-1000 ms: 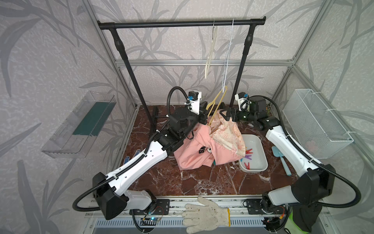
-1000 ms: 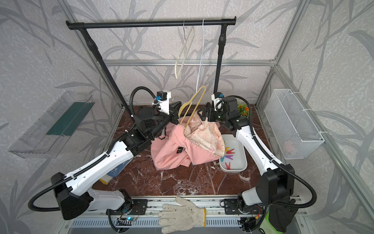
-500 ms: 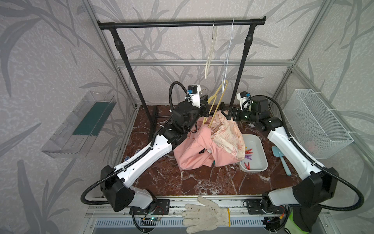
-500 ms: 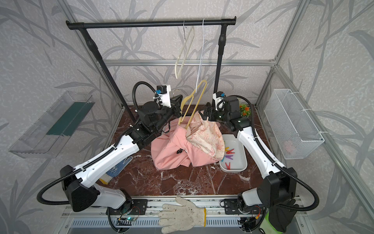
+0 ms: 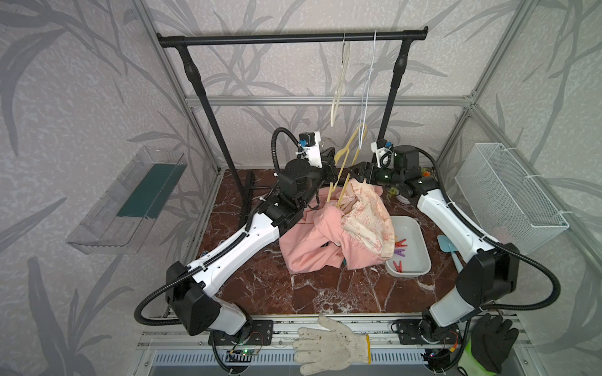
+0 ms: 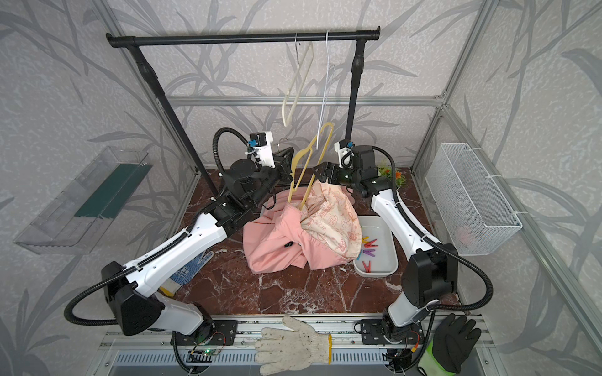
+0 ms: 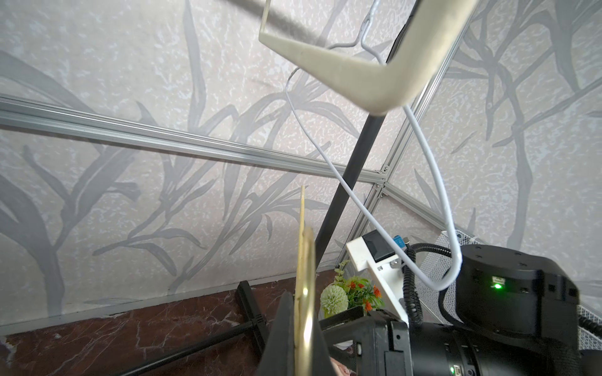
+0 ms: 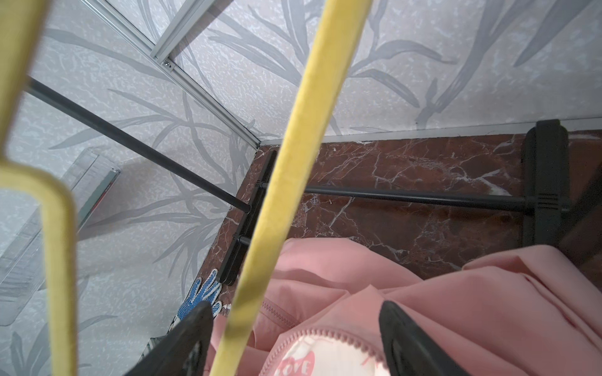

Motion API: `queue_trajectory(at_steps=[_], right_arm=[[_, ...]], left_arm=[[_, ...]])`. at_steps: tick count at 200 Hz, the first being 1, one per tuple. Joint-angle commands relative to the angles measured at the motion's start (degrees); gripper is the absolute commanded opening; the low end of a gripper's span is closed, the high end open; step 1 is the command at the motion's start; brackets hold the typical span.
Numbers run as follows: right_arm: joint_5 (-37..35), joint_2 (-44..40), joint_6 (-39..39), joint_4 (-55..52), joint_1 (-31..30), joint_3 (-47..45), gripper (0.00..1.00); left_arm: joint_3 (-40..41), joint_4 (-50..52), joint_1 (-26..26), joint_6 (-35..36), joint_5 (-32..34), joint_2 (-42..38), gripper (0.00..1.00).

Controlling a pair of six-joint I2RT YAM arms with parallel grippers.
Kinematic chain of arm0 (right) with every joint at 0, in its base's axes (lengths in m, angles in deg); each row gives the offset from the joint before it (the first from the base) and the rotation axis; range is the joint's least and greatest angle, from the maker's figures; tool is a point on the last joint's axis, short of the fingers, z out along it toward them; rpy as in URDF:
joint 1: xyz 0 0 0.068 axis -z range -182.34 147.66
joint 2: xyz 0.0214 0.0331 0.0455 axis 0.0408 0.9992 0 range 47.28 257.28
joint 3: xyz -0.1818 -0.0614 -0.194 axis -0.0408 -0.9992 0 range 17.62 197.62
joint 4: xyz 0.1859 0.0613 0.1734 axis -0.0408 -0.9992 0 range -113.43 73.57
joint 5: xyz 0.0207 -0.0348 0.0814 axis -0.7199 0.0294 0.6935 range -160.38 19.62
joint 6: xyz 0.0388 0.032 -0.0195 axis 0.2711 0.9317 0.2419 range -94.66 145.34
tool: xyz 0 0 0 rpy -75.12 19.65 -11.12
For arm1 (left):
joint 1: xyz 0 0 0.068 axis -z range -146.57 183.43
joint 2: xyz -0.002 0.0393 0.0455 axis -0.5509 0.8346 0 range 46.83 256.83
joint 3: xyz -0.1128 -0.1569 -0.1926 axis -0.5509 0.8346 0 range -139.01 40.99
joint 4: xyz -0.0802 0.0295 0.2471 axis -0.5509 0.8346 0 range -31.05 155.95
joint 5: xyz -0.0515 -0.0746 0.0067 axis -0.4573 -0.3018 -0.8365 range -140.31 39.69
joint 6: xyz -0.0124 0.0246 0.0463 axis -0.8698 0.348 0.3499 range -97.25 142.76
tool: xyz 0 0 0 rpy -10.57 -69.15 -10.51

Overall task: Remove the clothespins securing jackets to the hanger
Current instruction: Remove the jacket from the hanger.

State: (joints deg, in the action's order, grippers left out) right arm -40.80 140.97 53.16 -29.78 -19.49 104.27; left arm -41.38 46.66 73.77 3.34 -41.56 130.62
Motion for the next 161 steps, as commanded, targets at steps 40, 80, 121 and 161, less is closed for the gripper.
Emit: queue_trajectory(at_steps=[40,80,121,161], right_arm=[[5.4,2.7,4.6,3.9,-0.2,2.8,0.65],[6.8,2.8,7.1,5.4,-0.2,2.2,0.50],[7.0,2.6,8.3,4.8,-0.2,3.2,0.33],[6.9,3.1,10.7,3.9,0.8,3.9,0.17]], left_arm=[[-2.6,-2.7,-0.3,-2.2,-0.3,0.7,0.00],[-3.2,-2.9,-0.3,-3.1,-0.8,1.7,0.00],[-4.2,-2.5,-0.4,-3.1,-2.0,2.9,0.00],[-3.8,-1.5,-0.4,-2.9,-3.5,2.7,0.00]])
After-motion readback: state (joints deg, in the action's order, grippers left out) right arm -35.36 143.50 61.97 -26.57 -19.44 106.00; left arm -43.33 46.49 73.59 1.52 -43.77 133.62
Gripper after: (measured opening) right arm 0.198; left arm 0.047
